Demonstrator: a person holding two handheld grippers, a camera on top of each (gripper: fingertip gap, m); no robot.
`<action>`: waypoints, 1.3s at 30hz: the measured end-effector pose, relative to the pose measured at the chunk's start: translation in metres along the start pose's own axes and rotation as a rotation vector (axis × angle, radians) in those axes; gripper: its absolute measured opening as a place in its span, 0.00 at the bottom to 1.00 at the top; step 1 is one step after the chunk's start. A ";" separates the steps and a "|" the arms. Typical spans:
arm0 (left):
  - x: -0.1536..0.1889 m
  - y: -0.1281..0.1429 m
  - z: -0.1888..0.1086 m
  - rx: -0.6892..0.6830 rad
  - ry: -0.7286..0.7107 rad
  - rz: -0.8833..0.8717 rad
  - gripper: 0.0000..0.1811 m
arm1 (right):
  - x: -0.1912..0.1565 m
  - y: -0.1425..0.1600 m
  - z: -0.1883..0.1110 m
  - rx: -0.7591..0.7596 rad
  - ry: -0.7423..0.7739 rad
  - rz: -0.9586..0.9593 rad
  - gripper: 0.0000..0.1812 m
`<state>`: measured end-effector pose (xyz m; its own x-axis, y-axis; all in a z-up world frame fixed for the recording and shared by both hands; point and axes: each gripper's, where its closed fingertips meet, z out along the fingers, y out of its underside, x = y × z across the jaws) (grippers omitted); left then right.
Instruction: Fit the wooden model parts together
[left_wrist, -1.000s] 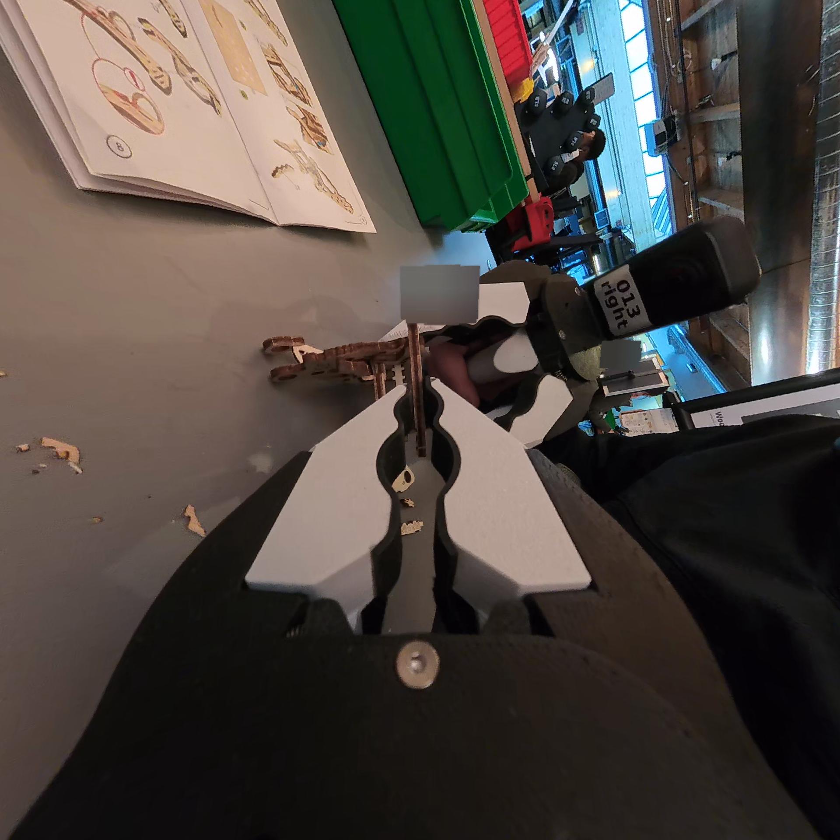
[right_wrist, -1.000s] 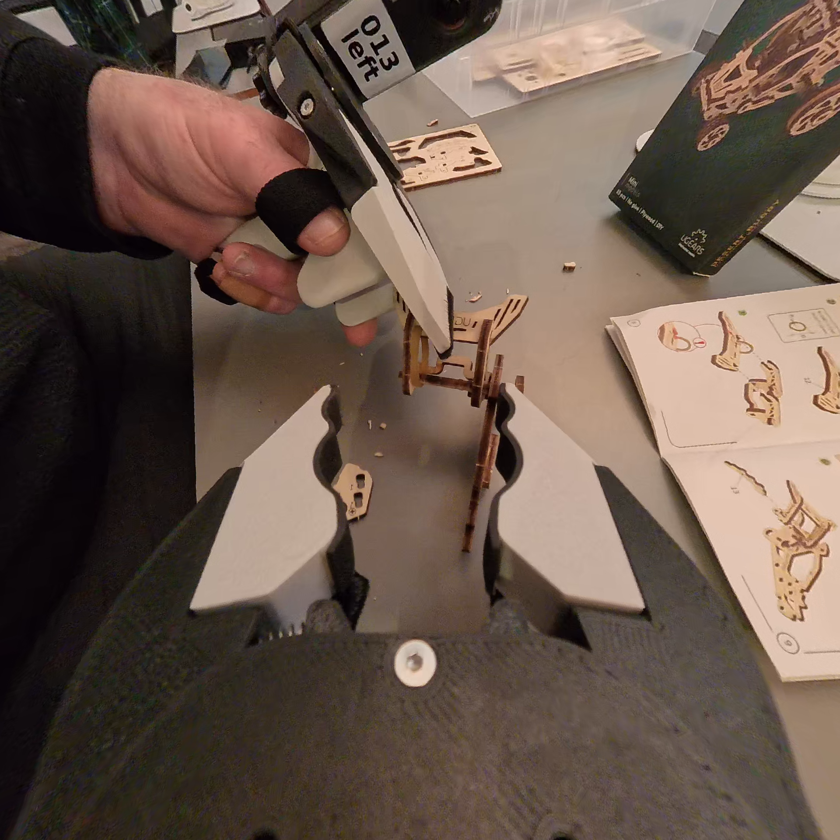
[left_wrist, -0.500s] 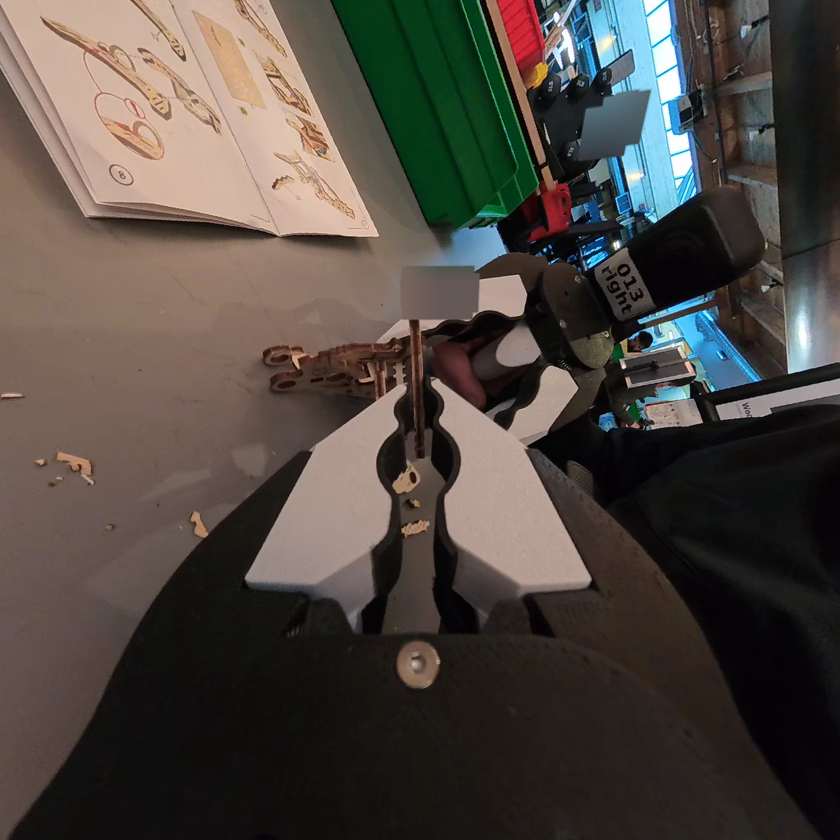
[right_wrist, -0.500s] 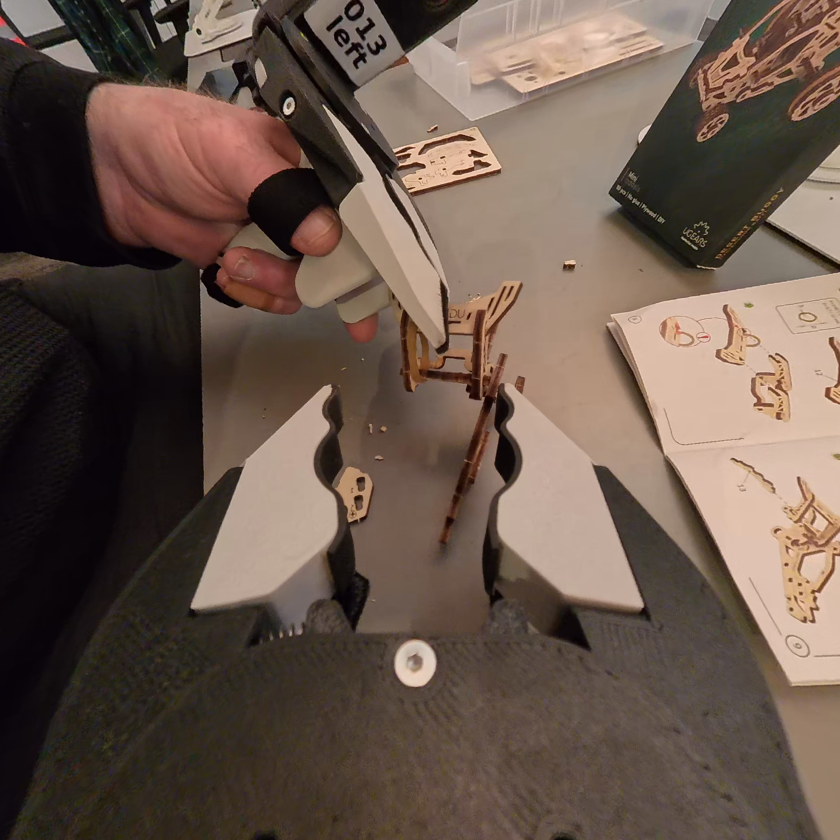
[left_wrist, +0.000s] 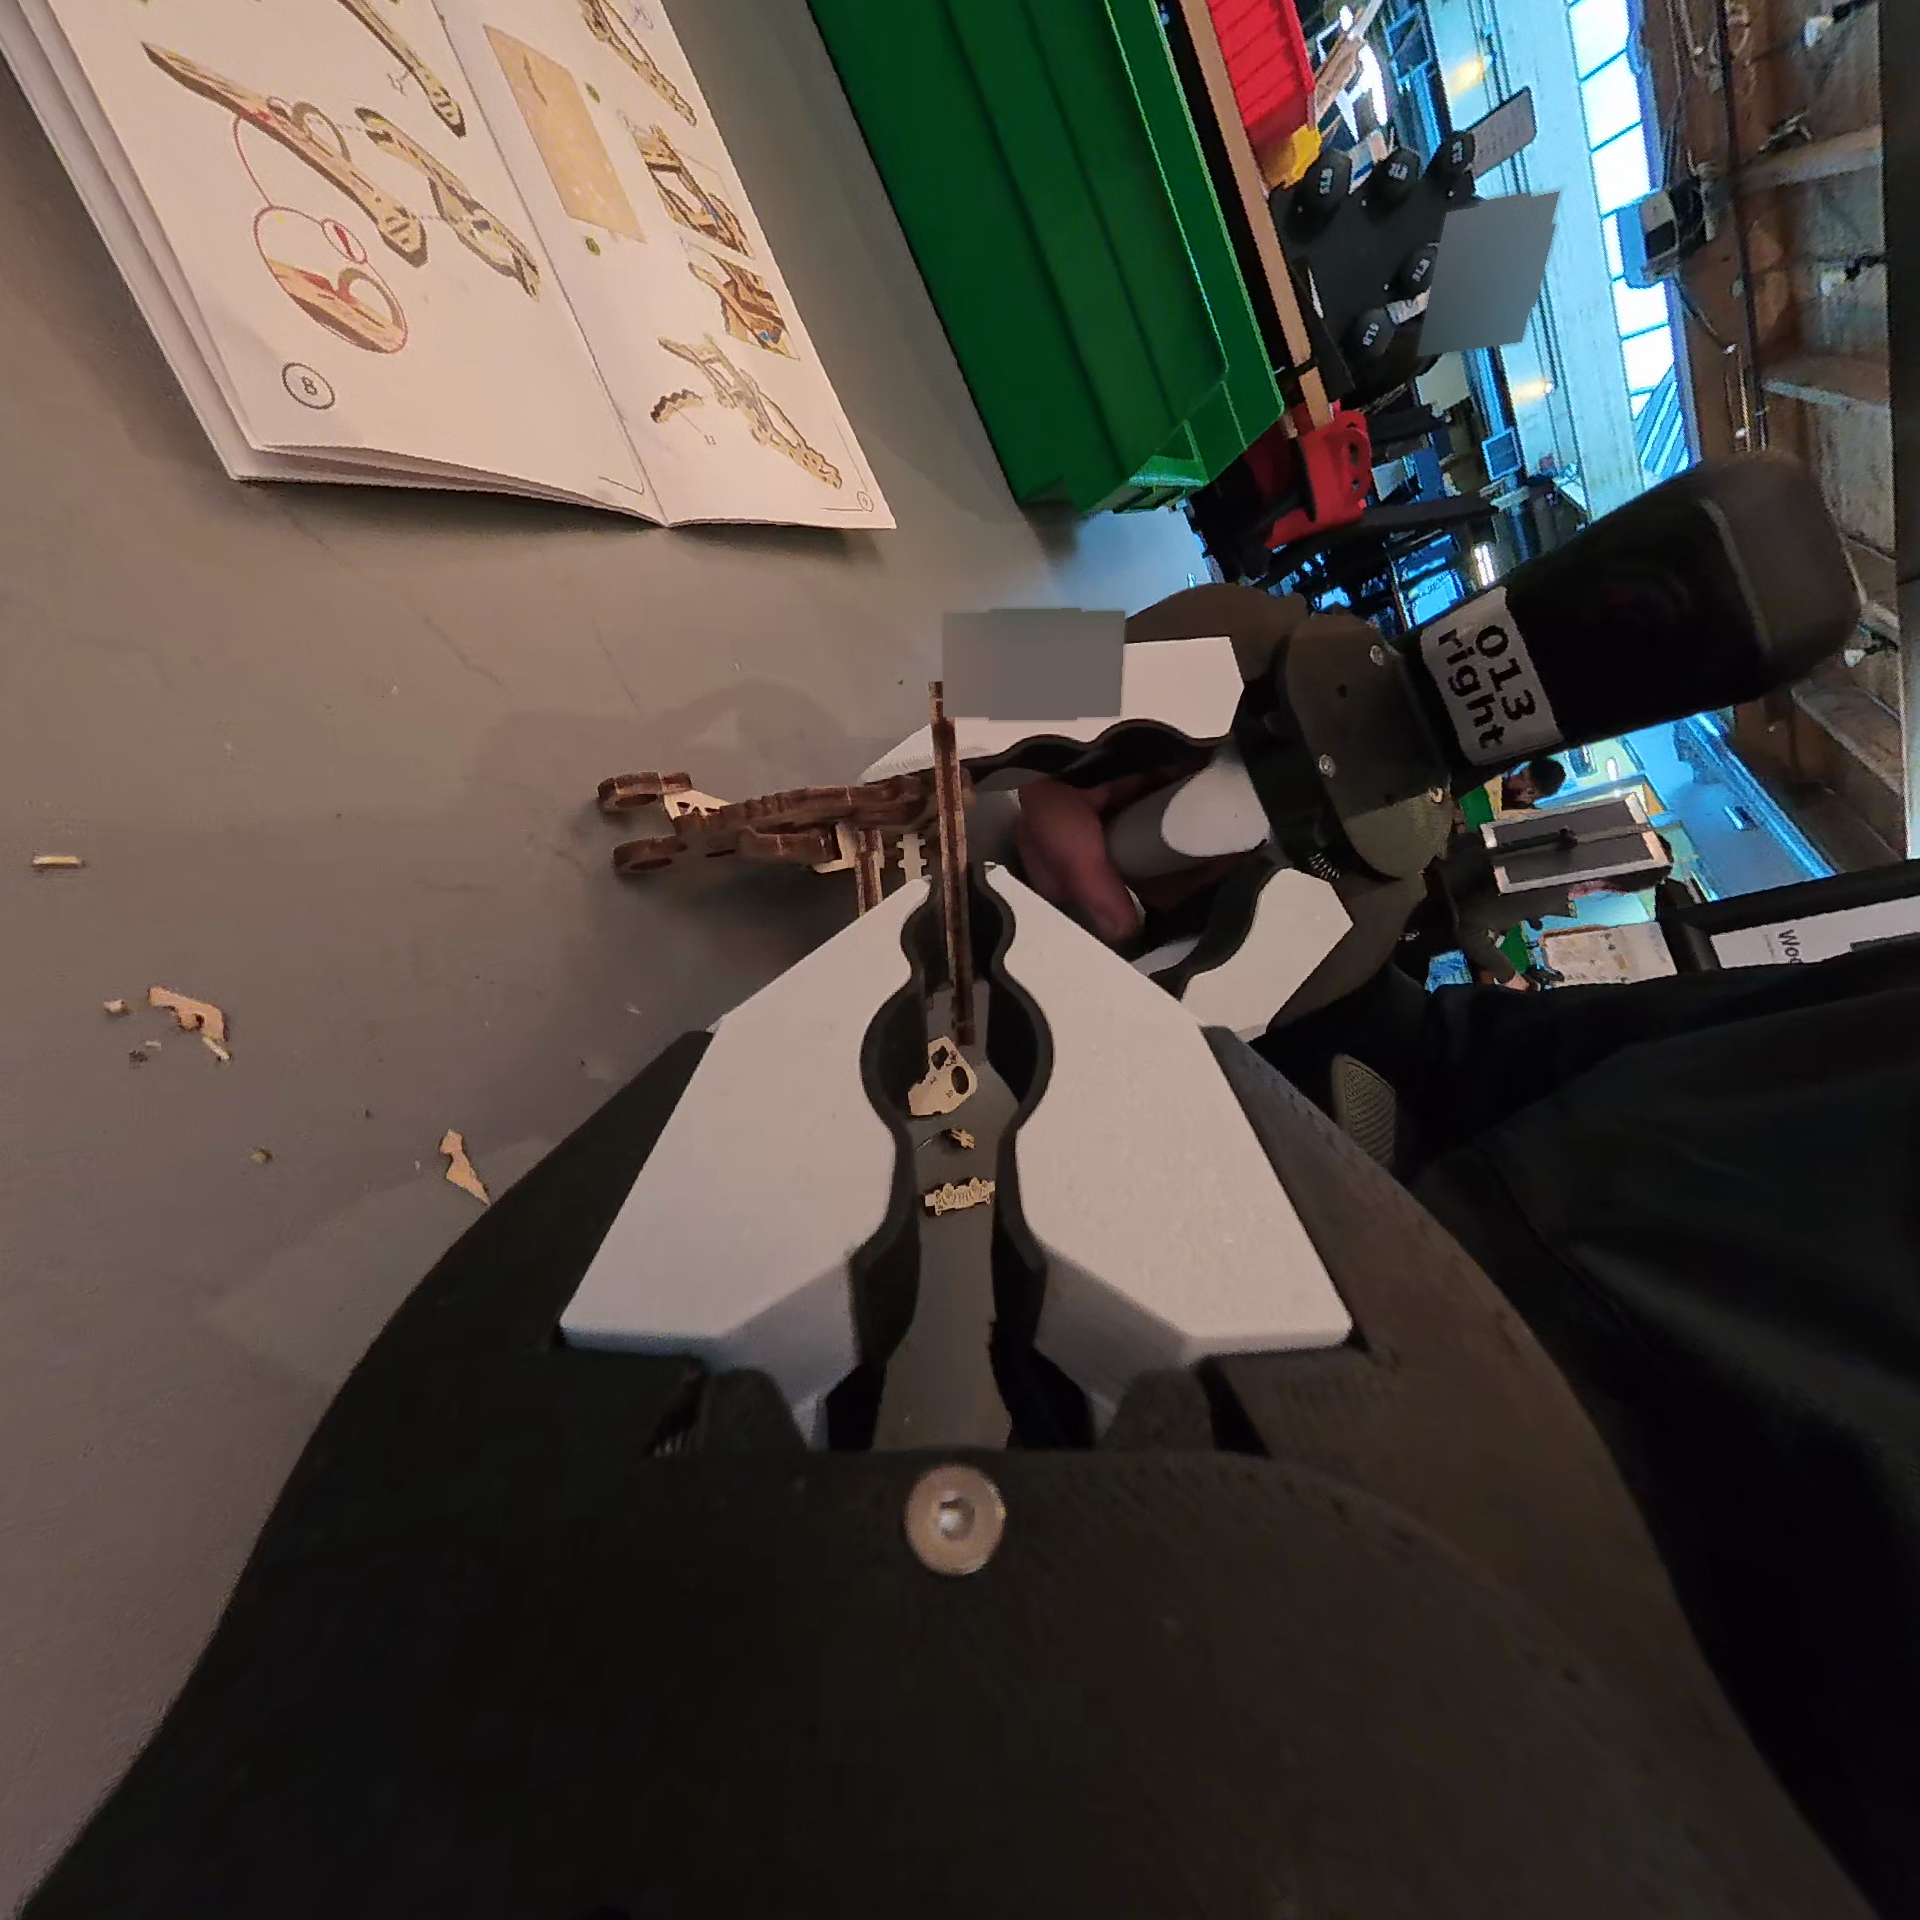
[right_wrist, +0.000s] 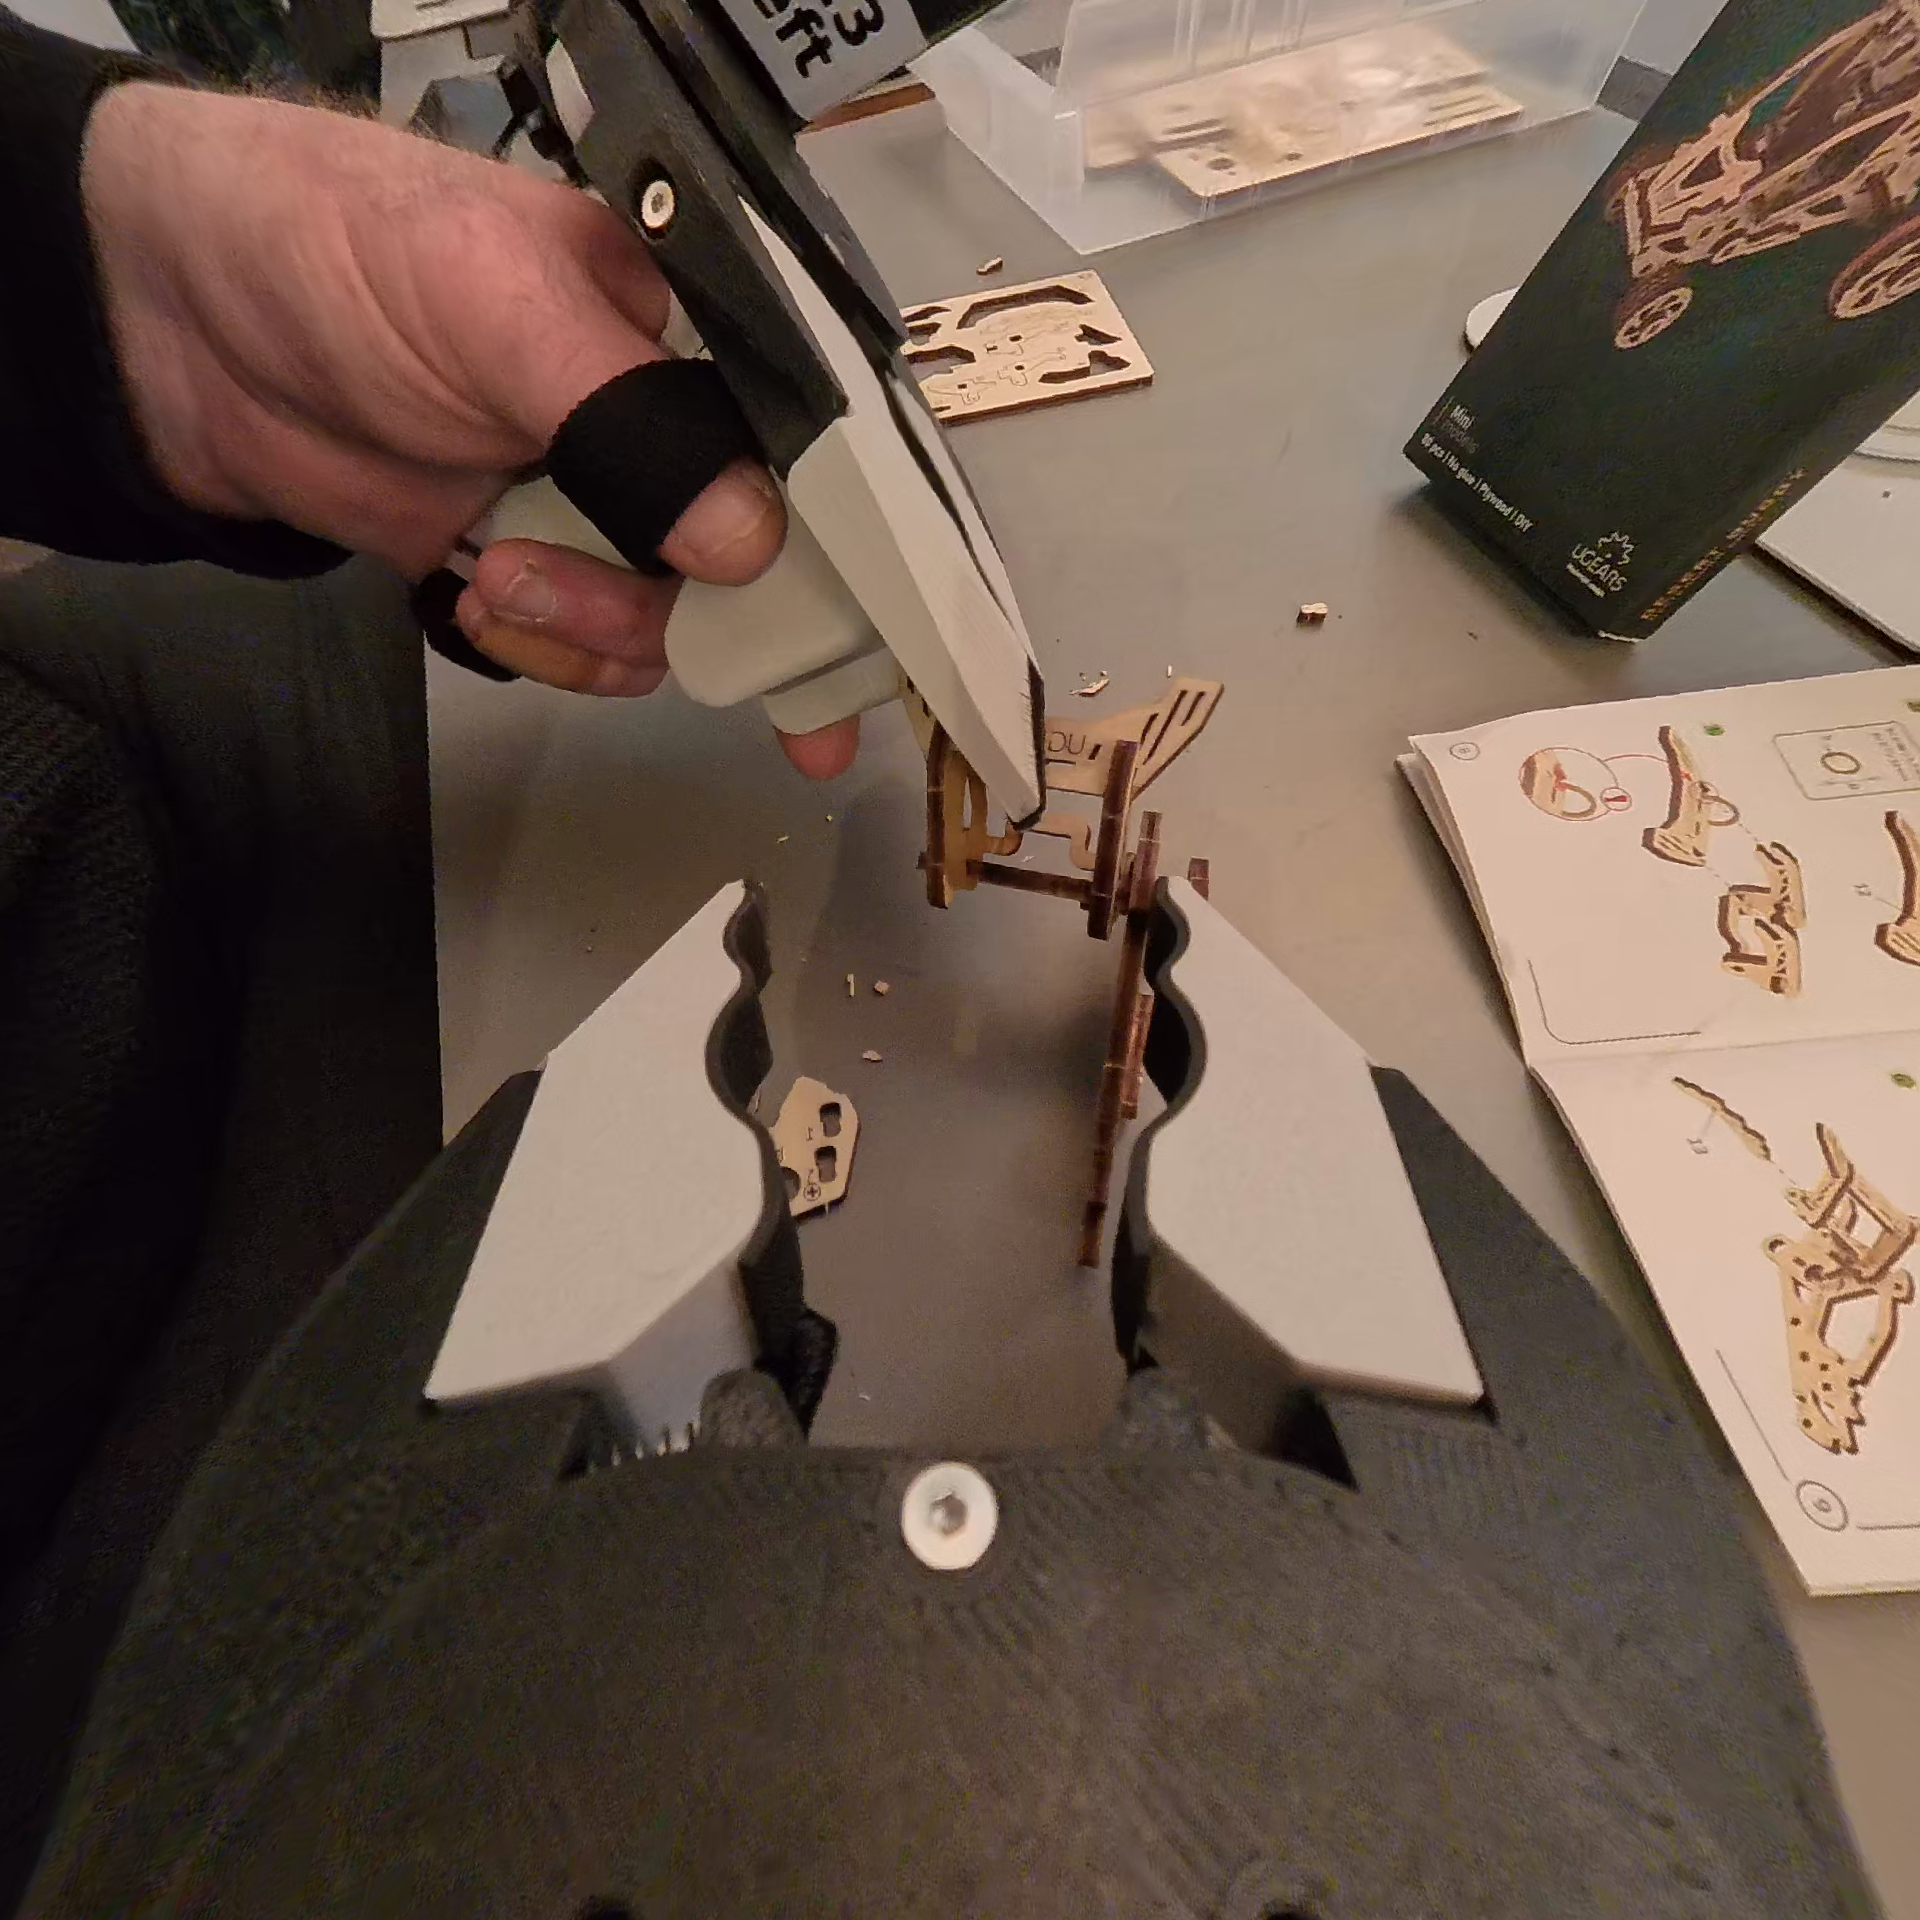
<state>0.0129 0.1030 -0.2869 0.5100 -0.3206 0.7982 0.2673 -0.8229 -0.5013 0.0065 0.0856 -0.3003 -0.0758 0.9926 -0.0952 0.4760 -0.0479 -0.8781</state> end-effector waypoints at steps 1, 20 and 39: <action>0.000 0.000 0.000 0.005 -0.001 -0.001 0.01 | 0.000 0.000 0.000 0.000 0.000 0.000 0.39; -0.001 -0.006 -0.005 0.143 0.091 -0.171 0.01 | -0.002 -0.002 0.003 0.015 0.032 -0.032 0.41; -0.007 -0.012 -0.011 0.257 0.119 -0.218 0.01 | -0.009 -0.007 0.011 0.033 0.070 0.082 0.48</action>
<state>-0.0024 0.1099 -0.2830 0.3237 -0.2152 0.9214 0.5643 -0.7377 -0.3706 -0.0058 0.0757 -0.2985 0.0242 0.9905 -0.1357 0.4489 -0.1320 -0.8838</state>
